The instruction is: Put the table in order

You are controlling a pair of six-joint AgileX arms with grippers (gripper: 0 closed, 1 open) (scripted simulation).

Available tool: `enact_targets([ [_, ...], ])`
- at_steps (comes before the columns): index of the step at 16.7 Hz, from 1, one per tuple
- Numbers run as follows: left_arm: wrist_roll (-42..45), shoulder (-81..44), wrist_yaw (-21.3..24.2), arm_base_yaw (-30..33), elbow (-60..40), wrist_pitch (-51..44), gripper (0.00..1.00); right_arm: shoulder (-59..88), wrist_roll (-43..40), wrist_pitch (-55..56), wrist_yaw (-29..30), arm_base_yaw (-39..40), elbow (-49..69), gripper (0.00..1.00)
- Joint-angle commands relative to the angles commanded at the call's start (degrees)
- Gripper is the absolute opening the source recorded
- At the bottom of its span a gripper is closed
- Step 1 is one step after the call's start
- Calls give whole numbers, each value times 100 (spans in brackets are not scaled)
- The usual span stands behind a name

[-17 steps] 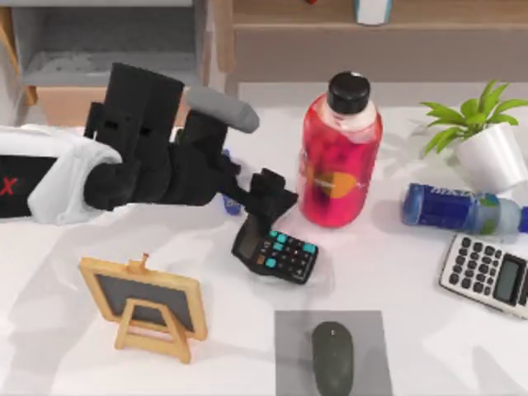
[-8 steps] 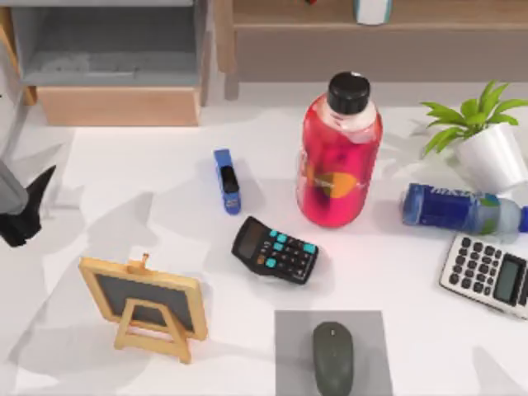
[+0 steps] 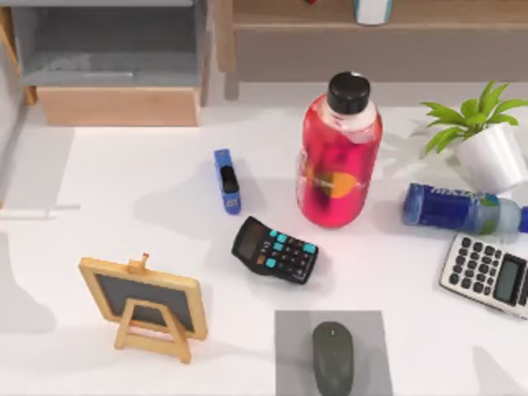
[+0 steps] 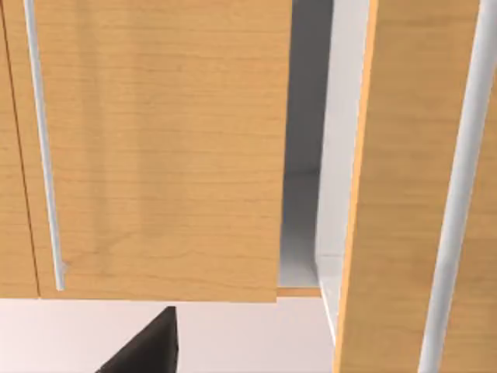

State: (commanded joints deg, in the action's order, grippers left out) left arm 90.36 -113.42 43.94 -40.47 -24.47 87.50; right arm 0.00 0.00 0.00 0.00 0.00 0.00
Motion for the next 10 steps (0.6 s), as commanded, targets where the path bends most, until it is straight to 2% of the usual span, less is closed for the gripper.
enact_targets([
  [7,74,-58,-45,-43,-71,54,100,0,0,0,0,0,0,100],
  [10,75,-170,-246,142,-335,-88,100,0,0,0,0,0,0,100],
])
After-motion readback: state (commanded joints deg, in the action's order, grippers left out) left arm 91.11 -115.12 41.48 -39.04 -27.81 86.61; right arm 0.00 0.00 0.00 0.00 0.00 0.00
